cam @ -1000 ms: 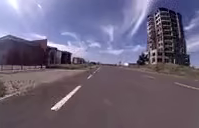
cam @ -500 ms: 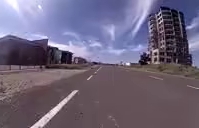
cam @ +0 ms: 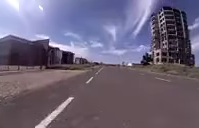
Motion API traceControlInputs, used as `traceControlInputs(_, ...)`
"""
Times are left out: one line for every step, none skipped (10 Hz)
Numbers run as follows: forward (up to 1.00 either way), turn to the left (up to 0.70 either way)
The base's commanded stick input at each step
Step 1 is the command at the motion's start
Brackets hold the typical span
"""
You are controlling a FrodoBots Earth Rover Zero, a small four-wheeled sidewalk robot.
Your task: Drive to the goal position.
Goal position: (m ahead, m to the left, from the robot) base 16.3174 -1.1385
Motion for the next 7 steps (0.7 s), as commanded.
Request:
traceControlInputs(1.0, 0.0)
traceControlInputs(1.0, 0.0)
traceControlInputs(1.0, 0.0)
traceControlInputs(1.0, 0.0)
traceControlInputs(1.0, 0.0)
traceControlInputs(1.0, 0.0)
traceControlInputs(1.0, 0.0)
